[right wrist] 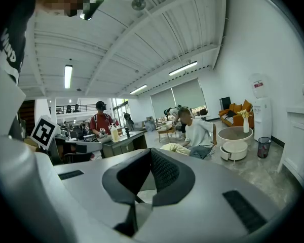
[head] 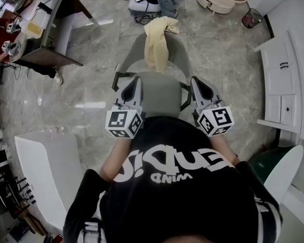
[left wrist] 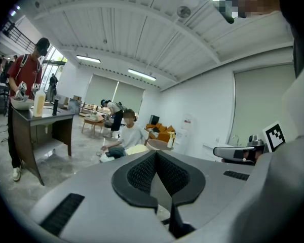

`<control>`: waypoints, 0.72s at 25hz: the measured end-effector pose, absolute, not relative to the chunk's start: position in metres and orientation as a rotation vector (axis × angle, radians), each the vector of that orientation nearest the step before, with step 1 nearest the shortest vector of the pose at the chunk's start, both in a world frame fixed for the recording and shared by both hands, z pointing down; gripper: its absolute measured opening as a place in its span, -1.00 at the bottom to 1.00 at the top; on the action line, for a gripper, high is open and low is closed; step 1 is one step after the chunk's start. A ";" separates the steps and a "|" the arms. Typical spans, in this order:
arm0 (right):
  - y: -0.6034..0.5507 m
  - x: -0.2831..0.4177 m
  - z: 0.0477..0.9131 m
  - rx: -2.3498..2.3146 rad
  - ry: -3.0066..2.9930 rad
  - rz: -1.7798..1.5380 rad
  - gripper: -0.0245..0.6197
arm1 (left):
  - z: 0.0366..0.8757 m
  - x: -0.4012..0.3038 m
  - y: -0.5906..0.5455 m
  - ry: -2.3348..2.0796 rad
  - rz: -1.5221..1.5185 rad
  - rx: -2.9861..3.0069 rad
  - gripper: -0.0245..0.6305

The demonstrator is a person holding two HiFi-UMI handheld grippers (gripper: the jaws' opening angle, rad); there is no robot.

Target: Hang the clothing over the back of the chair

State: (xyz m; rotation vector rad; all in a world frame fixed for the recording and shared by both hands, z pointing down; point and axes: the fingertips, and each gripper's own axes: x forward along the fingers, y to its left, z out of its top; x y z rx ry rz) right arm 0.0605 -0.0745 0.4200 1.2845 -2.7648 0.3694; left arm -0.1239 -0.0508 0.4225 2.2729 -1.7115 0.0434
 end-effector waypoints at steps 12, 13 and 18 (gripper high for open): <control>-0.071 0.062 0.421 1.284 -2.771 0.378 -0.88 | 0.427 -0.119 -0.046 -1.706 0.049 2.262 -0.87; -0.071 0.062 0.421 1.283 -2.772 0.377 -0.88 | 0.428 -0.119 -0.045 -1.705 0.049 2.259 -0.87; -0.069 0.059 0.422 1.275 -2.774 0.376 -0.88 | 0.432 -0.121 -0.043 -1.704 0.050 2.247 -0.87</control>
